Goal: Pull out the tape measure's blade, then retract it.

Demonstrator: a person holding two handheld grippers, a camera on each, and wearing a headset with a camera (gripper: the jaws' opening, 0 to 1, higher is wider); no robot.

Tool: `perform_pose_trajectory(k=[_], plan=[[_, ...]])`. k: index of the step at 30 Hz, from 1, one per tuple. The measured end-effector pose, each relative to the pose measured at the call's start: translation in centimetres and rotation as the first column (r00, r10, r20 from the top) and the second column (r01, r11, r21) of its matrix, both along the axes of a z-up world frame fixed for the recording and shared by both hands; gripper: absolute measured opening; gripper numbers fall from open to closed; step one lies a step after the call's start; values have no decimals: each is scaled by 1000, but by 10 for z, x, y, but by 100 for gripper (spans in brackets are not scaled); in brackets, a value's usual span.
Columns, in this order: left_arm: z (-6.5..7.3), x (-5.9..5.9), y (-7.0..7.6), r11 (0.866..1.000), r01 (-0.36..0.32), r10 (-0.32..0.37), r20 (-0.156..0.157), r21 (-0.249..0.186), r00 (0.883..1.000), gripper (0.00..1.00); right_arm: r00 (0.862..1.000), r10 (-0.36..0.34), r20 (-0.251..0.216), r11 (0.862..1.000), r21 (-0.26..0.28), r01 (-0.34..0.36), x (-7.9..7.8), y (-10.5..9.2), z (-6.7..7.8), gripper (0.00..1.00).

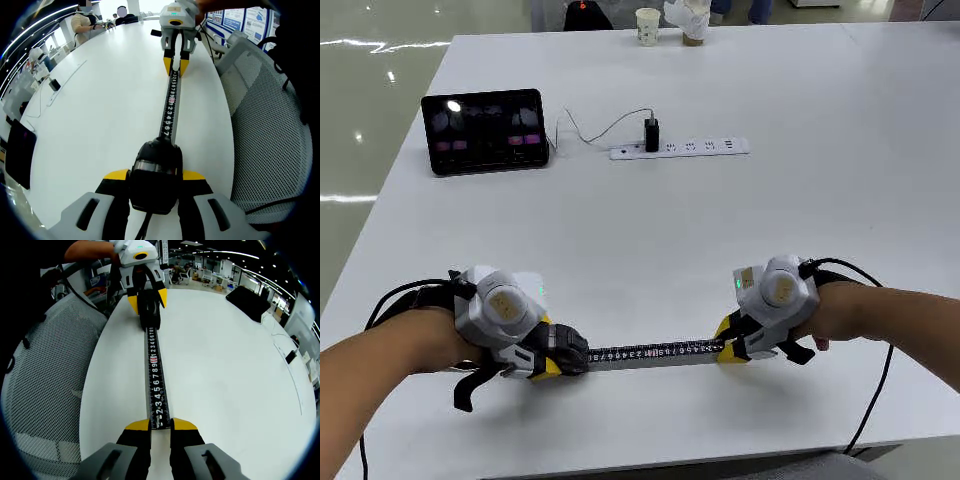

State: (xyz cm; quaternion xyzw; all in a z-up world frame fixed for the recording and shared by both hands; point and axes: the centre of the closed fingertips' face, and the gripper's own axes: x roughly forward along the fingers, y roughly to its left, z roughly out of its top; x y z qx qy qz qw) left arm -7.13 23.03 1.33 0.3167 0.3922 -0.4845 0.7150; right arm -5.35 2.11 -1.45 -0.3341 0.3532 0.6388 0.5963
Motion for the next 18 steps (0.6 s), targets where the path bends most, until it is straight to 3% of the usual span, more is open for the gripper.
perform_pose_trajectory(k=[18], plan=[[1, 1, 0, 1000, -2, 2, 1, -2, 1000, 31, 1000, -11, 1, 1000, -4, 11, 2, -13, -1, 10]])
